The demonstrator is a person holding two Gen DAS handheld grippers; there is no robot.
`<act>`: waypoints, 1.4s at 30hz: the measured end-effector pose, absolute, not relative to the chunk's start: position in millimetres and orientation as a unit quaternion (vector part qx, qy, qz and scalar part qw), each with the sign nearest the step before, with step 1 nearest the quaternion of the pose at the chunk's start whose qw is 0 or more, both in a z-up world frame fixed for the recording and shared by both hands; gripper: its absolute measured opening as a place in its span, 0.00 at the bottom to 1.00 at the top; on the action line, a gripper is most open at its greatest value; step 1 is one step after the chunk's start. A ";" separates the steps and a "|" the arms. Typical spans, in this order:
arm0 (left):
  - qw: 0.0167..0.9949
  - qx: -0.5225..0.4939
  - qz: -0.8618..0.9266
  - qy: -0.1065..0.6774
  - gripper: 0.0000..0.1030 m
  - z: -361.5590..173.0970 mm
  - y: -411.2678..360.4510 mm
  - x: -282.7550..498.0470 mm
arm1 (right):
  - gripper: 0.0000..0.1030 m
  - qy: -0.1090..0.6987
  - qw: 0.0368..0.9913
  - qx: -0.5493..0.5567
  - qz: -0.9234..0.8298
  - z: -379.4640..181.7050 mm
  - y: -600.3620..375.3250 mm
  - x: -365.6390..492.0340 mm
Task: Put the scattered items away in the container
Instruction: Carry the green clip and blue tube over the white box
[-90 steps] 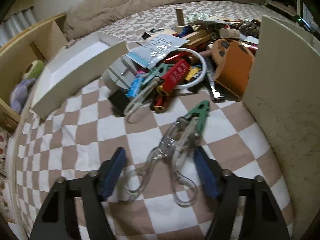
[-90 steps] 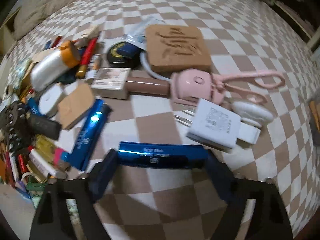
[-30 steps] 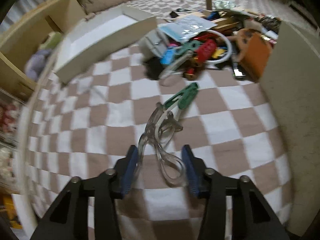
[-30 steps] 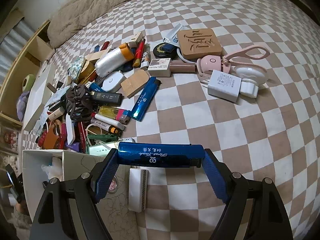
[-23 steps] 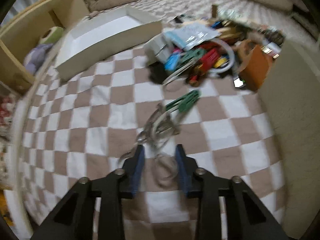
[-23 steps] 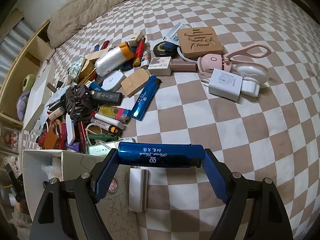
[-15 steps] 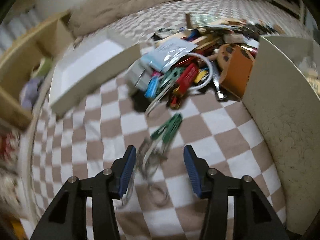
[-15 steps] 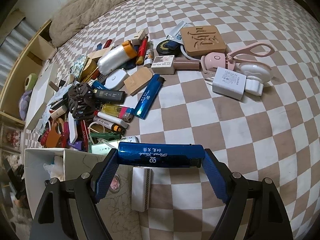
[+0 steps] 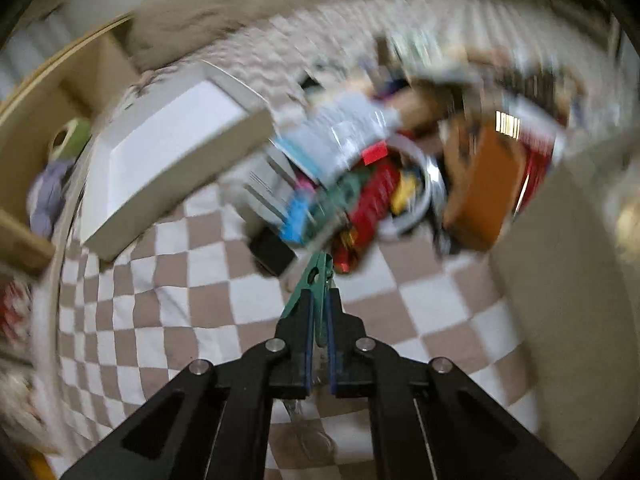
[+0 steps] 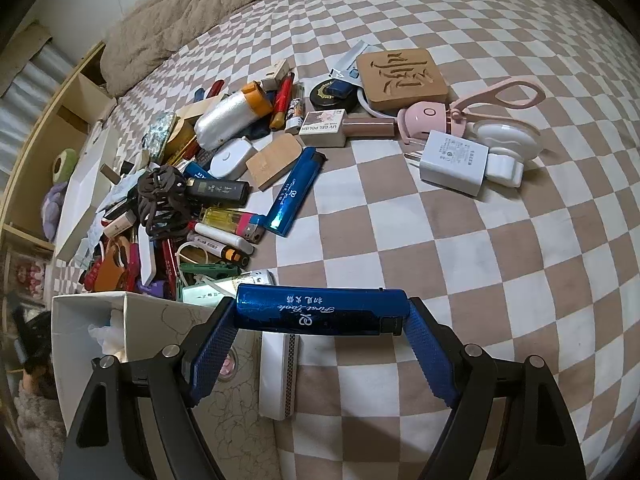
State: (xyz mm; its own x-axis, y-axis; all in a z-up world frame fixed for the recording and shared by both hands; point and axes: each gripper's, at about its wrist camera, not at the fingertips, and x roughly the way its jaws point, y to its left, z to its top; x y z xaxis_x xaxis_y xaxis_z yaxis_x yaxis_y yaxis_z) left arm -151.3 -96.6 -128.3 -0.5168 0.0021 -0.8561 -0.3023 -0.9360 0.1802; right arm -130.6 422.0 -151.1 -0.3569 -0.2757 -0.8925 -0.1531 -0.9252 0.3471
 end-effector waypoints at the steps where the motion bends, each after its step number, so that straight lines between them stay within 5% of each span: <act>1: 0.091 -0.473 0.866 0.134 0.06 -117.8 -102.9 -149.0 | 0.81 -0.191 0.038 0.566 -0.801 -151.2 422.2 -130.8; 13: 0.140 -0.383 0.912 0.035 0.06 -41.7 -120.2 -103.2 | 0.81 -0.192 0.045 0.559 -0.806 -142.7 418.7 -131.2; 28: 0.126 -0.430 0.893 0.040 0.06 -76.0 -106.7 -104.8 | 0.81 -0.210 0.054 0.556 -0.802 -140.1 419.8 -128.2; 42: 0.160 -0.390 0.906 -0.019 0.06 -26.8 -87.3 -83.4 | 0.81 -0.131 0.117 0.466 -0.867 -51.9 382.4 -79.2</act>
